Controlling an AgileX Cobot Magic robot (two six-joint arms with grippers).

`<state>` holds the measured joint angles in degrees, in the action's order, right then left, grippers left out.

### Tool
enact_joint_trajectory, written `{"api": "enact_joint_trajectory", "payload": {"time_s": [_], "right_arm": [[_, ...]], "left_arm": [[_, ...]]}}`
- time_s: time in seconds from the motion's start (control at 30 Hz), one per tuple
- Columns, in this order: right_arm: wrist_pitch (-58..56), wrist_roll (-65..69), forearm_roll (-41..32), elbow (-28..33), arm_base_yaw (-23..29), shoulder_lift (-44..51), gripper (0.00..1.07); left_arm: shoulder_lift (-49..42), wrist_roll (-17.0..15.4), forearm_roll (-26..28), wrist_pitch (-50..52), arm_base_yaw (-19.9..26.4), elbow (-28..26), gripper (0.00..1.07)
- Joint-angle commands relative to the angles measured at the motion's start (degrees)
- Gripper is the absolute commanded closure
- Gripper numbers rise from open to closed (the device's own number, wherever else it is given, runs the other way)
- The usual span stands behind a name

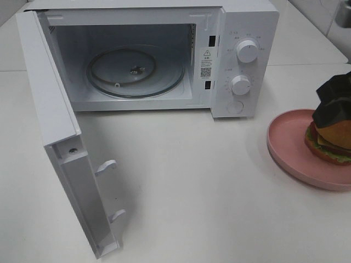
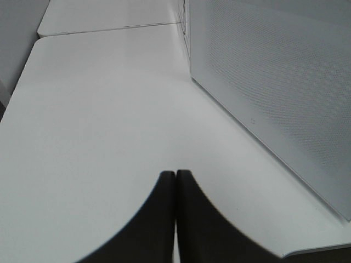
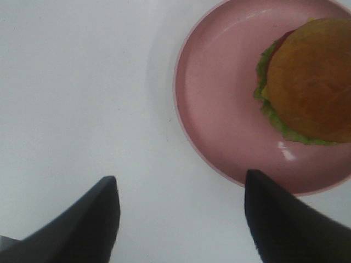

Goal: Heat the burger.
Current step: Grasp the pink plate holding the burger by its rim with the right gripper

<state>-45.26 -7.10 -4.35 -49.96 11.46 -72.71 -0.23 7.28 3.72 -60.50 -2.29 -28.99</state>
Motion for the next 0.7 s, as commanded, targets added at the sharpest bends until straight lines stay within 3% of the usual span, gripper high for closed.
{"api": "enact_joint_trajectory", "payload": {"time_s": [0.03,0.17,0.5,0.7], "right_arm": [[1.55,-3.09,-2.52,0.06,0.00,-3.04,0.42],[3.90,-7.45,-5.79,0.00,0.00,-9.22,0.37],[8.65,-11.69,-7.79,0.00,0.11,-18.96,0.36],[14.04,-14.21,-6.70,0.00,3.90,-25.10,0.36]], "left_arm": [[-1.20,0.11,0.40,0.80,0.11,0.11,1.06],[-1.20,0.11,0.40,0.80,0.11,0.11,1.06],[-1.20,0.11,0.40,0.80,0.11,0.11,1.06],[-1.20,0.11,0.40,0.80,0.11,0.11,1.06]]}}
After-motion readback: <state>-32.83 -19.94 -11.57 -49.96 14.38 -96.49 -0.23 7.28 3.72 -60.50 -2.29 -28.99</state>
